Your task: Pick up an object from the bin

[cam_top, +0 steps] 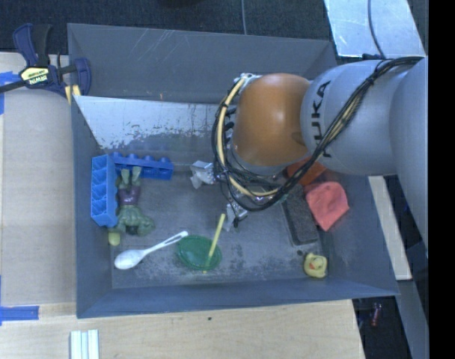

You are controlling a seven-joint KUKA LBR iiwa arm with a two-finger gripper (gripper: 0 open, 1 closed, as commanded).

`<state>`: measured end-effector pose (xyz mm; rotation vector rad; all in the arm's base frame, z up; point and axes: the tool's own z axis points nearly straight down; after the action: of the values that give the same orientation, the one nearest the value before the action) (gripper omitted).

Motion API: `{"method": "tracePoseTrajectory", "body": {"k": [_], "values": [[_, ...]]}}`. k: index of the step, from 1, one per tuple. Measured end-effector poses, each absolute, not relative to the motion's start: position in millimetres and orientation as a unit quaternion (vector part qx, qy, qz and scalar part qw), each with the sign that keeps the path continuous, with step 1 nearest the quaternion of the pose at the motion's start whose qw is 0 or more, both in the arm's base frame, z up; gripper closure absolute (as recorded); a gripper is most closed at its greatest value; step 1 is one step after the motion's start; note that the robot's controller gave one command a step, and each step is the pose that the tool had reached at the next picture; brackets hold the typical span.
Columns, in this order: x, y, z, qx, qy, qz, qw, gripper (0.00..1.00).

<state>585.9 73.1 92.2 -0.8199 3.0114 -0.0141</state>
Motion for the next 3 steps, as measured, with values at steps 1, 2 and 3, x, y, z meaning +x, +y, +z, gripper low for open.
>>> {"method": "tracePoseTrajectory", "body": {"k": [1,2,3], "values": [[569.9,88,111,-0.273,0.962,-0.004,0.008,0.00],[579.3,82,118,-0.352,0.936,-0.005,0.008,0.00],[571.6,99,179,-0.364,0.931,-0.004,0.007,0.00]]}}
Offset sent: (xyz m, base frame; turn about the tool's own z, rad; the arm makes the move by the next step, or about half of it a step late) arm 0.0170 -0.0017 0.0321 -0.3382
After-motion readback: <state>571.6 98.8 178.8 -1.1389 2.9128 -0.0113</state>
